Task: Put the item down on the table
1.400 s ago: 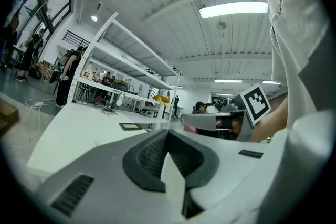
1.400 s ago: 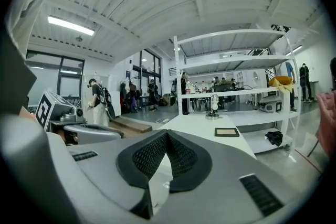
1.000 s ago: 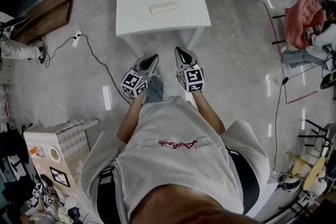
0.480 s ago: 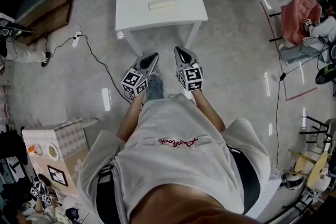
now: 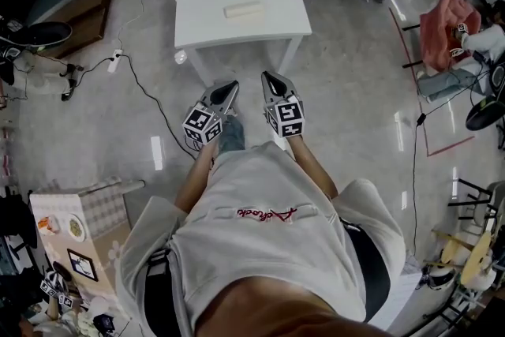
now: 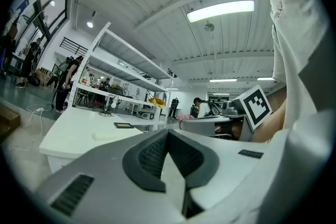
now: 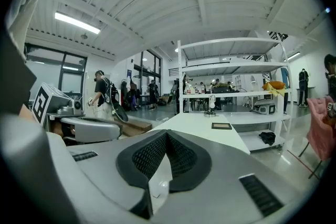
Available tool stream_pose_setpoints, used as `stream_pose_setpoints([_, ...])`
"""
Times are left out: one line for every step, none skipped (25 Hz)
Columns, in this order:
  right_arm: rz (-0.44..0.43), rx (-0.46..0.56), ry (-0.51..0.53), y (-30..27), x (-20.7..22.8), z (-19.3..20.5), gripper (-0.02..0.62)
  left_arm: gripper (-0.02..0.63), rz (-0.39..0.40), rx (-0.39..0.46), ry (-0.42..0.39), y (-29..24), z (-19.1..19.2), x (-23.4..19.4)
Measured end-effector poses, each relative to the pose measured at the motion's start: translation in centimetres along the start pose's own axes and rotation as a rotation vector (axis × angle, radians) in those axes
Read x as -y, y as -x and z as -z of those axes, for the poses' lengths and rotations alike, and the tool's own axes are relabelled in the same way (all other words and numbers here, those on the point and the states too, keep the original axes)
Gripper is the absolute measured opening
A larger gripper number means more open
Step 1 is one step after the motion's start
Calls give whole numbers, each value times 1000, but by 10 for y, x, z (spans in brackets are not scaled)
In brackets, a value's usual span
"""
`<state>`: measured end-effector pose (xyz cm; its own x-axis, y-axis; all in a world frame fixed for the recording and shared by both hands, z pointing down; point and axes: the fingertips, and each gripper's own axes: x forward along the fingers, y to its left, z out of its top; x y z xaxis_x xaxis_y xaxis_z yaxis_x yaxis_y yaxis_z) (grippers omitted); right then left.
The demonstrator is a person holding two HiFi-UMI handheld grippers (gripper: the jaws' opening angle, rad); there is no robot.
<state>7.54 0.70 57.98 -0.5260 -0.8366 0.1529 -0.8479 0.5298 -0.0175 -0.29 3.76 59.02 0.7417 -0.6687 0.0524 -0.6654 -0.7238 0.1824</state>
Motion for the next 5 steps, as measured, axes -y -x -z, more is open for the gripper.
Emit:
stream_pose_setpoints([1,1,-1,1,0,0,-3,14,1,-1,0,1,0,1])
stream_pose_setpoints([2,2,-1,1,-1,0,-3,14,2,-2,0,1,1,1])
stream_pose_setpoints([2,3,-2,1,-1,0,-3,14,2,-2,0,2,1,2])
stream_pose_setpoints([2,3,-3,1,-1,0,-3,14,1,-2,0,2,1,2])
stream_pose_setpoints([1,3,-4,1,-1,0,-3,14,1,-2,0,3,1,2])
